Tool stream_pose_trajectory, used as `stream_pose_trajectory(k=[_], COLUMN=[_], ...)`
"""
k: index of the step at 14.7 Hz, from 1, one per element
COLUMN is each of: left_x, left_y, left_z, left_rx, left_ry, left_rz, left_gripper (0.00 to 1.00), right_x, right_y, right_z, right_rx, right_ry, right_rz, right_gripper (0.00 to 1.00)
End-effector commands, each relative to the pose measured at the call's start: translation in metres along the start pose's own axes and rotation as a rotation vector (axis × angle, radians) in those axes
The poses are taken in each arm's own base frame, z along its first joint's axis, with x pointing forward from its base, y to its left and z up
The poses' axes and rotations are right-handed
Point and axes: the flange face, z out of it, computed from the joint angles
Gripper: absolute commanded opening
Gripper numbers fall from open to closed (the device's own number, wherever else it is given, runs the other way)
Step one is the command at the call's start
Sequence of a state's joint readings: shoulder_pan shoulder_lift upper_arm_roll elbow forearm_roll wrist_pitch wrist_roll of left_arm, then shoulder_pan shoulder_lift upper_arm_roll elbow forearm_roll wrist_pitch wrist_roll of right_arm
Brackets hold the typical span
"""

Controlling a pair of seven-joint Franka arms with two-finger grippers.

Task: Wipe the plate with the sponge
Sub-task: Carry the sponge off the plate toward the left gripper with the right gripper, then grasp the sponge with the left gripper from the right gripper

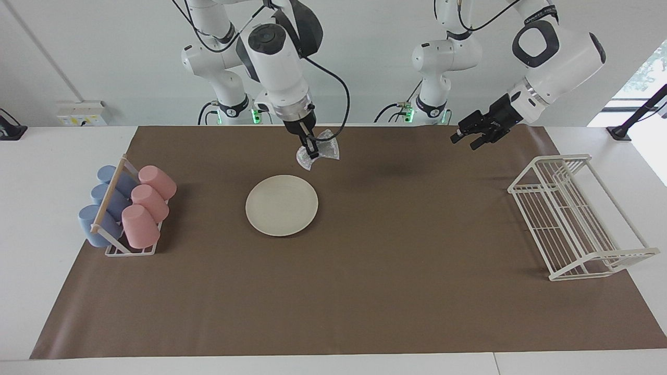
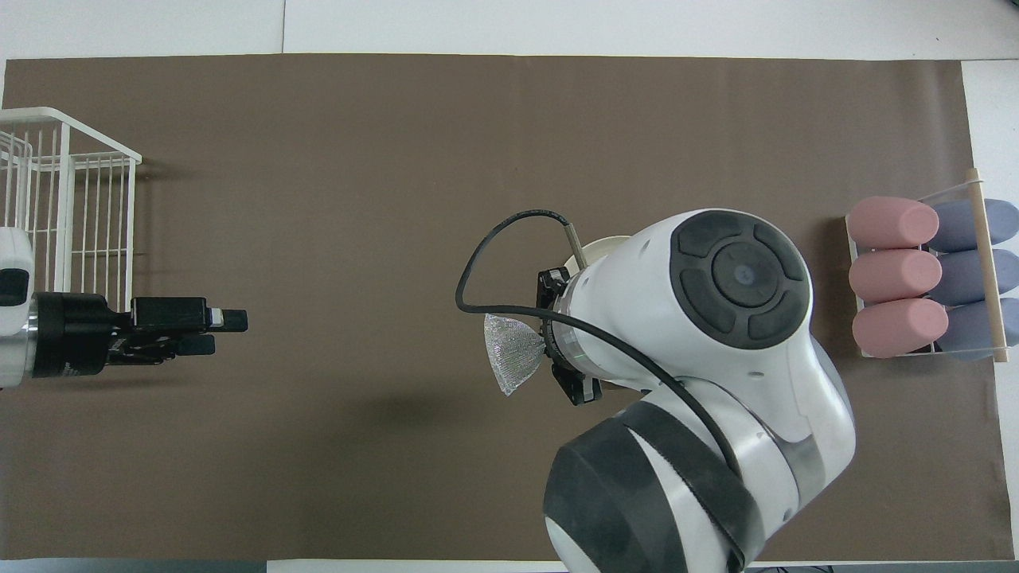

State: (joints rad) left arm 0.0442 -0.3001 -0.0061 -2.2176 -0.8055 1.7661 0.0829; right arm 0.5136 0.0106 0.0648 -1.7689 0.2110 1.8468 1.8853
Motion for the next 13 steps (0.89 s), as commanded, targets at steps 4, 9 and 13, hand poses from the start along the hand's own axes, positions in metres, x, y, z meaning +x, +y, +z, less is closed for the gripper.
stream_pose_trajectory(k=[4, 9, 13], left_x=[-0.017, -0.046, -0.052], left_y=[0.043, 0.090, 0.106], left_z=[0.020, 0.085, 0.117], left_rx=[-0.221, -0.268, -0.290], left_ry=[-0.093, -0.134, -0.132], left_rz=[-0.003, 0.050, 0.055], left_gripper=[1.00, 1.00, 1.00], right_x=[-0.048, -0.068, -0.066], right_y=[0.002, 0.000, 0.001], right_z=[0.006, 0.011, 0.012], right_rx=[0.068, 0.079, 0.077], right_ry=[-0.030, -0.016, 0.000], right_rz=[0.125, 0.143, 0.138], right_gripper=[0.00, 0.00, 0.00])
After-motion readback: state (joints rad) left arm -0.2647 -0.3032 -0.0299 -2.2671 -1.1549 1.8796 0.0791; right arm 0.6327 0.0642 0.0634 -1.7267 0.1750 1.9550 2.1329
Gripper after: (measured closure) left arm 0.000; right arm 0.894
